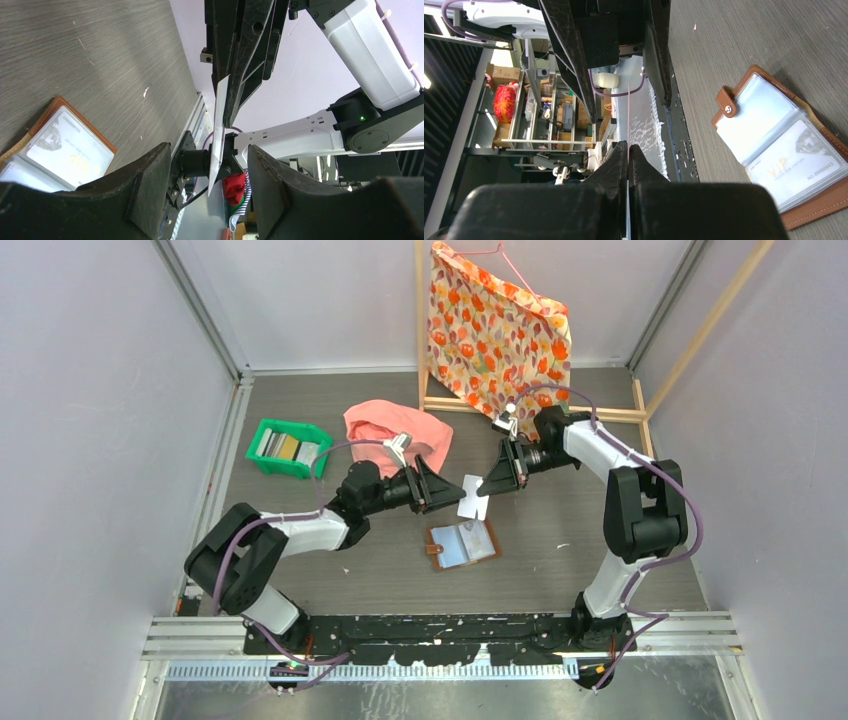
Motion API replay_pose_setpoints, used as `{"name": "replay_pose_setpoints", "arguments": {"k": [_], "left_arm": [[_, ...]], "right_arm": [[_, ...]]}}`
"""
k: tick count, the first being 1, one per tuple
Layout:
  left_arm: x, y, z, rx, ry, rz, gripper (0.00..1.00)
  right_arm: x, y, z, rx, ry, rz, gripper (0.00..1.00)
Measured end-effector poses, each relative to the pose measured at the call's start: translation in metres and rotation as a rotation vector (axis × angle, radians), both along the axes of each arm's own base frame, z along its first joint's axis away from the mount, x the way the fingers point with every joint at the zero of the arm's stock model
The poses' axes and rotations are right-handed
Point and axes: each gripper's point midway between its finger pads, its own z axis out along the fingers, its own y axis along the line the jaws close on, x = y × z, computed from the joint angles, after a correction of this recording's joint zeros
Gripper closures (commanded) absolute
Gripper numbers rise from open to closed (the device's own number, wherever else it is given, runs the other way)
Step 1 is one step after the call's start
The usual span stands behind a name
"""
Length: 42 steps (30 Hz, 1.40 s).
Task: Put the credit cards into the card holder
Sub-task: Insert the credit card into the card holder.
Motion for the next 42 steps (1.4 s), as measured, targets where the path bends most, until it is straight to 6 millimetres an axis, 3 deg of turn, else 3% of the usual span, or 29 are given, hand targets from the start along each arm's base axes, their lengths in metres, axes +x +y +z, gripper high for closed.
{"name": "replay_pose_setpoints", "arguments": {"k": [4, 9, 10, 11, 13, 17, 20, 25, 28, 30, 33, 37, 42], "left_arm": [[-0.006, -0.006, -0.004, -0.004, 0.012, -0.025, 0.56], [-0.010, -0.017, -0.012, -0.013, 0.044, -0.059, 0.83], [-0.010, -0.017, -0.013, -0.017, 0.049, -0.062, 0.94], [-0.010, -0.018, -0.012, -0.023, 0.051, -0.065, 0.99], [-0.012, -0.018, -0.007, -0.042, 0.043, -0.074, 1.00], [-0.012, -0.019, -0.004, -0.049, 0.037, -0.076, 1.00], [-0.013, -0.016, -0.006, -0.042, 0.033, -0.068, 1.00], [-0.027, 0.005, -0.027, 0.023, 0.069, -0.014, 1.00], [-0.037, 0.020, -0.042, 0.077, 0.101, 0.024, 1.00], [-0.040, 0.028, -0.049, 0.110, 0.120, 0.052, 1.00], [-0.039, 0.031, -0.057, 0.149, 0.130, 0.083, 1.00], [-0.044, 0.028, -0.072, 0.198, 0.157, 0.092, 1.00], [-0.050, 0.023, -0.098, 0.274, 0.196, 0.093, 1.00]], "right_arm": [[-0.001, 0.000, -0.001, 0.002, 0.004, 0.003, 0.99], [-0.002, 0.000, -0.002, 0.002, 0.009, 0.005, 0.99], [-0.002, 0.000, -0.002, 0.000, 0.007, 0.005, 0.99], [-0.002, -0.001, -0.003, -0.003, 0.003, 0.006, 0.99], [-0.001, -0.001, -0.005, -0.009, -0.007, 0.008, 0.95], [-0.004, -0.002, -0.006, -0.010, -0.016, 0.015, 0.62], [-0.006, -0.005, -0.007, -0.036, -0.059, 0.034, 0.54], [-0.010, -0.013, -0.017, -0.115, -0.137, 0.080, 0.53], [-0.009, -0.021, -0.040, -0.215, -0.164, 0.086, 0.56], [-0.011, -0.030, -0.061, -0.323, -0.182, 0.071, 0.64], [-0.010, -0.041, -0.075, -0.433, -0.204, 0.038, 0.70], [0.004, -0.048, -0.086, -0.524, -0.240, 0.005, 0.70], [0.006, -0.051, -0.105, -0.594, -0.222, 0.020, 0.68]]}}
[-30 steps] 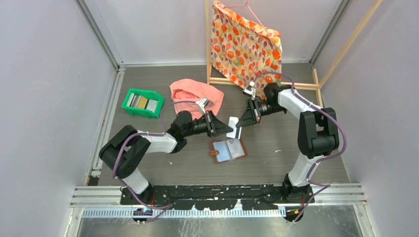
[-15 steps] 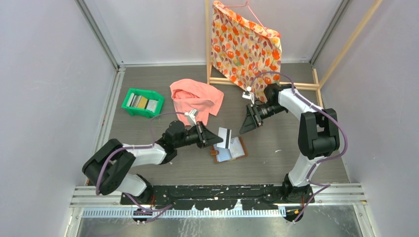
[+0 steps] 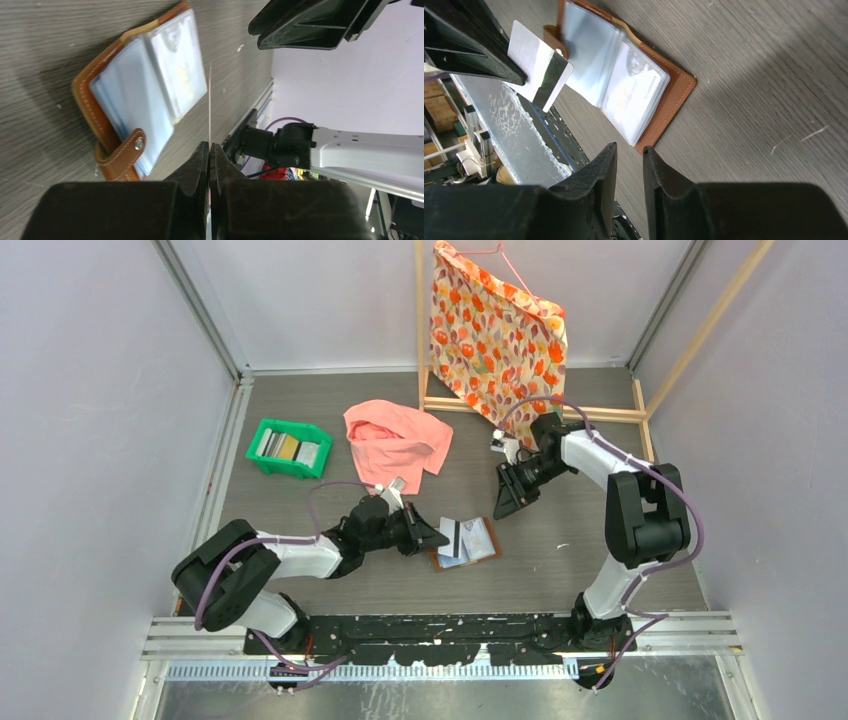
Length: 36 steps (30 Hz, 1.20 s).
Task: Put the credit cards into the card holder
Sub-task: Insert the credit card into the card holder.
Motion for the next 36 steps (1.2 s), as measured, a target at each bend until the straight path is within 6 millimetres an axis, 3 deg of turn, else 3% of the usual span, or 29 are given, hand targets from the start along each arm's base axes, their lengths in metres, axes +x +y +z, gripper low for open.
{"name": "replay_pose_setpoints", "arguments": {"k": [6, 19, 36], "left_arm": [[-0.006, -0.002, -0.017, 0.058, 0.014, 0.003, 1.00], [-0.008, -0.003, -0.048, 0.120, 0.068, 0.002, 1.00], [-0.007, -0.003, -0.040, 0.084, 0.045, 0.009, 1.00]], "right_arm": [[-0.008, 0.004, -0.023, -0.059, 0.061, 0.039, 0.67], [-0.012, 0.007, -0.045, -0.118, 0.111, 0.072, 0.65], [-0.013, 0.009, -0.053, -0.151, 0.123, 0.095, 0.65]]}}
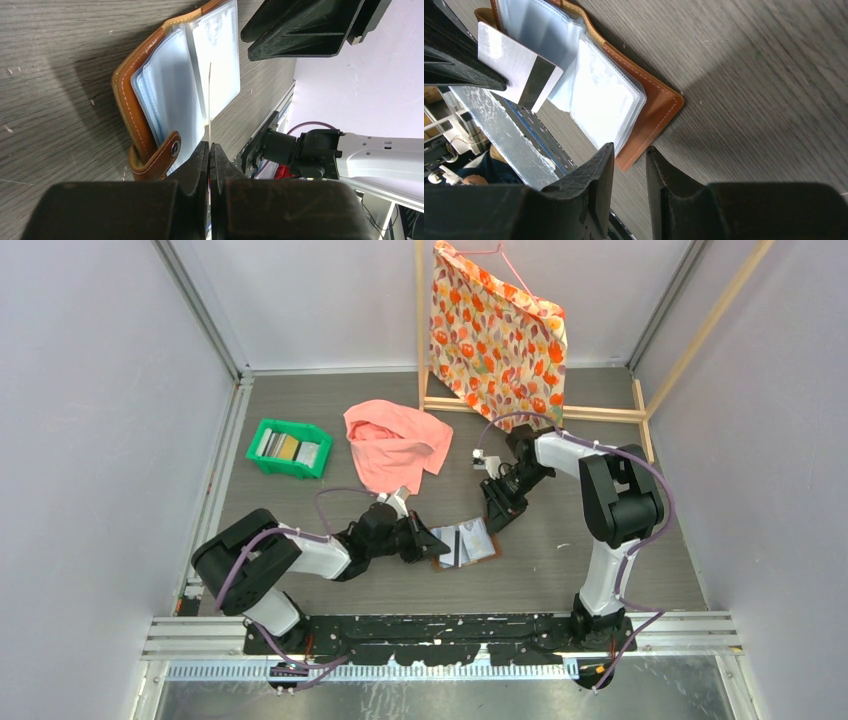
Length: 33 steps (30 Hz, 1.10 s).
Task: Put the credit cards into the card holder
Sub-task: Insert the credit card into the card holder.
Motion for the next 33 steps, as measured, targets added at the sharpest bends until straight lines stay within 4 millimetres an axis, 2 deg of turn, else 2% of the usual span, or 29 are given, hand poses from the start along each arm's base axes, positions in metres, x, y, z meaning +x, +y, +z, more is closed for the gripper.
{"name": "replay_pose_setpoints", "arguments": {"k": [4, 10, 33], "left_arm": [[0.000, -0.003, 0.000, -0.009, 0.002, -0.001, 1.00], [-0.002, -0.004, -0.011, 0.004, 0.032, -0.004, 1.00], [0.001, -0.008, -0.019, -0.007, 0.077, 0.028, 1.00]], "right_arm": [[0.000, 0.000, -0.001, -0.002, 0.001, 0.000, 0.65], [0.000, 0.000, 0.000, -0.002, 0.000, 0.000, 0.65], [-0.004, 0.003, -0.007, -0.025, 0.021, 0.024, 0.65]]}}
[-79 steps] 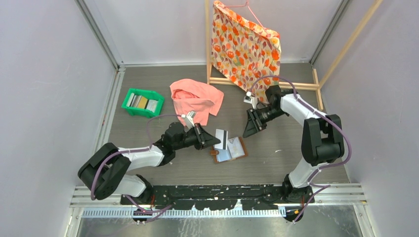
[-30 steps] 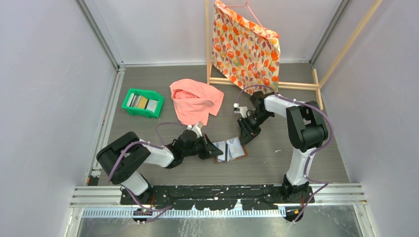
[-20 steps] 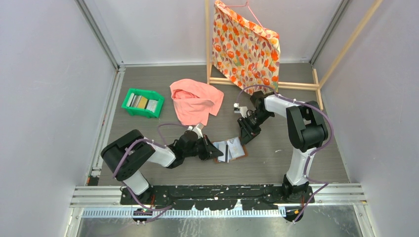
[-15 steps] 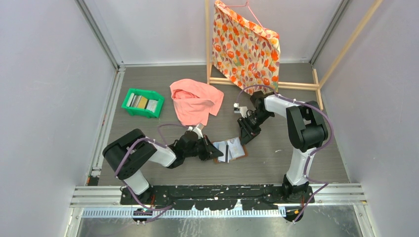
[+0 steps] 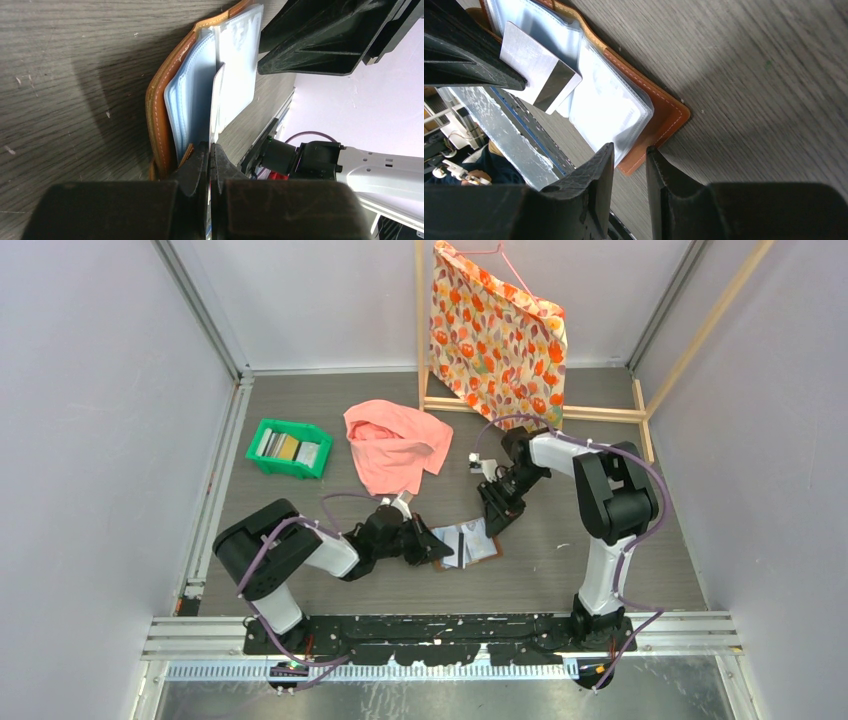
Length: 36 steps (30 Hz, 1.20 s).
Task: Put the credit cards into the card holder
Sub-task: Insert the credit card into the card holder.
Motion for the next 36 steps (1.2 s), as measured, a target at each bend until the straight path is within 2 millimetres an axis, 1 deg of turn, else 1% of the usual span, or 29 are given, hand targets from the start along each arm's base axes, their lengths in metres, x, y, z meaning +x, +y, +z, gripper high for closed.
{"name": "replay_pose_setpoints", "arguments": {"k": [6, 13, 27, 36], "left_arm": [[0.004, -0.003, 0.001, -0.004, 0.002, 0.018, 1.00], [0.008, -0.007, -0.002, 0.002, 0.007, 0.031, 1.00], [0.009, -0.011, -0.007, 0.010, -0.004, 0.069, 1.00], [0.012, -0.017, -0.006, 0.016, -0.035, 0.097, 1.00]], "right_arm": [[-0.001, 0.001, -0.001, -0.008, 0.013, 0.009, 0.66], [-0.003, 0.004, -0.002, -0.011, 0.020, 0.020, 0.67], [-0.004, 0.005, -0.002, -0.013, 0.029, 0.022, 0.67], [-0.006, 0.006, -0.002, -0.014, 0.034, 0.029, 0.68]]}}
